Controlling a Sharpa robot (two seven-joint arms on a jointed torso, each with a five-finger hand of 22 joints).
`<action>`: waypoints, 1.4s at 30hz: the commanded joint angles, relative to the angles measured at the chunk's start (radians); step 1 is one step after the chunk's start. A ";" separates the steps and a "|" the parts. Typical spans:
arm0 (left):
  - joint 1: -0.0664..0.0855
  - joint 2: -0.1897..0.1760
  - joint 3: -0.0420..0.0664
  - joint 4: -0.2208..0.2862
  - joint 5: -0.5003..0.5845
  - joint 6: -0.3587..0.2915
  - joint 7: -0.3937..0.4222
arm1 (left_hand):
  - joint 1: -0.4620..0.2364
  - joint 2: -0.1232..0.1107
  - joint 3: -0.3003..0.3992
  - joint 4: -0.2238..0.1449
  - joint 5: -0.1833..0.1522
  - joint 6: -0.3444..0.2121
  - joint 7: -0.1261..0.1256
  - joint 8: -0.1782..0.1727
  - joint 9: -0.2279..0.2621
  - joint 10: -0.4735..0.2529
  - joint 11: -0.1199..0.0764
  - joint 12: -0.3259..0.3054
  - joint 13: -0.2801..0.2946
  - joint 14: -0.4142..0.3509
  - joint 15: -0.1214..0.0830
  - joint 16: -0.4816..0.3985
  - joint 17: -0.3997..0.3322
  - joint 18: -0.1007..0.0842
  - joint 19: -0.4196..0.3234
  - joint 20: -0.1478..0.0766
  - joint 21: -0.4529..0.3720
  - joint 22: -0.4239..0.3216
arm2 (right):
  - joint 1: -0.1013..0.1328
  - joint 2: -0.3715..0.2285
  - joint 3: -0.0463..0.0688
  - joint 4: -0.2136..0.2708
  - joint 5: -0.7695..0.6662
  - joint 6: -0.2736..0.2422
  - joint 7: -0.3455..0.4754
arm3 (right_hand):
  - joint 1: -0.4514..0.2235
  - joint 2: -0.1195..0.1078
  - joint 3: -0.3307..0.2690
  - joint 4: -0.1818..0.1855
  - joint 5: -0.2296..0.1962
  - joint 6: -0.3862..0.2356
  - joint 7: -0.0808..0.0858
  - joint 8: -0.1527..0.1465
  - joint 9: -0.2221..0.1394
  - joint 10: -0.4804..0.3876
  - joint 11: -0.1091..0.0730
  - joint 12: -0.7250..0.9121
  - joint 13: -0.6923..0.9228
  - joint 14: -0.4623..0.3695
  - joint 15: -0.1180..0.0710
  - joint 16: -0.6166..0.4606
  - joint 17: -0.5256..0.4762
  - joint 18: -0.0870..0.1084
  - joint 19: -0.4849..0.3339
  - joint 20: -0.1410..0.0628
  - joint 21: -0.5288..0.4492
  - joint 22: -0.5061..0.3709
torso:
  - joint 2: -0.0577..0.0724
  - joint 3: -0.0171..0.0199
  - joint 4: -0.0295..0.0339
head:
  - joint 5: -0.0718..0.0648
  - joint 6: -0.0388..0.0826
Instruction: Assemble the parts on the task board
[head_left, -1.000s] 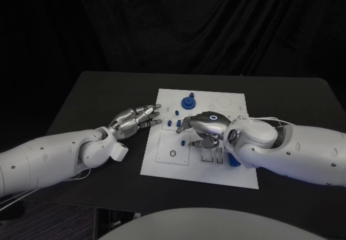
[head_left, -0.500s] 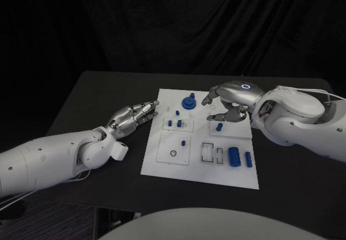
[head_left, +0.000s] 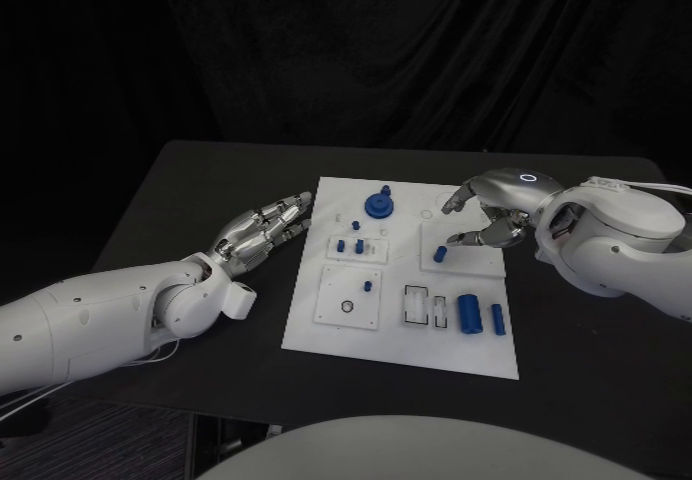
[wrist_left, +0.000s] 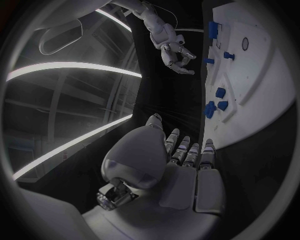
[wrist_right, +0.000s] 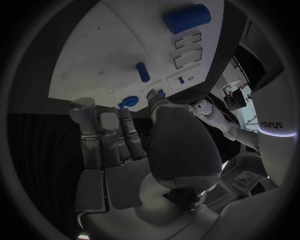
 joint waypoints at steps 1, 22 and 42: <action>-0.001 0.003 0.001 0.001 0.006 -0.017 0.141 | 0.006 -0.006 -0.010 0.001 0.000 -0.009 -0.004 -0.007 -0.001 0.002 0.003 0.001 -0.001 -0.002 0.002 -0.003 -0.001 -0.031 -0.008 -0.016 -0.004 -0.012 | -0.014 -0.004 0.000 0.003 -0.023 0.028 -0.044 | -0.004 -0.006 -0.008 -0.001 -0.005 -0.004 -0.003 -0.006 -0.005 0.016 -0.001 -0.013 -0.010 0.009 0.001 0.000 -0.004 -0.020 0.010 0.001 0.005 0.093 | 0.001 0.0046 0.0027 | -0.005 0.000; -0.003 0.007 0.001 -0.008 0.006 -0.044 0.209 | 0.002 -0.025 -0.030 0.001 -0.002 -0.001 -0.003 -0.006 -0.002 -0.002 -0.103 -0.030 -0.004 -0.002 -0.109 -0.004 -0.001 -0.074 -0.018 -0.166 -0.009 -0.039 | -0.093 0.024 0.000 -0.038 0.012 -0.013 0.022 | 0.113 0.043 0.041 -0.022 0.071 0.022 0.060 -0.011 -0.038 0.171 -0.023 -0.098 -0.050 0.016 -0.018 -0.018 -0.019 -0.019 0.017 -0.016 -0.006 0.092 | 0.001 0.0050 -0.0006 | -0.004 0.000; -0.017 0.007 0.001 -0.011 0.006 -0.036 0.200 | 0.017 -0.020 -0.023 0.000 0.013 -0.008 -0.003 -0.007 -0.002 -0.009 -0.078 -0.040 -0.005 -0.002 -0.067 -0.004 -0.001 -0.064 -0.025 -0.116 -0.014 -0.060 | -0.105 0.060 0.000 -0.058 0.027 -0.055 0.062 | 0.166 0.046 0.121 -0.043 0.156 0.076 0.064 0.010 -0.038 0.283 -0.035 -0.142 -0.046 0.028 -0.030 -0.015 -0.010 -0.023 0.030 -0.029 0.017 0.099 | 0.001 0.0031 -0.0001 | -0.004 0.000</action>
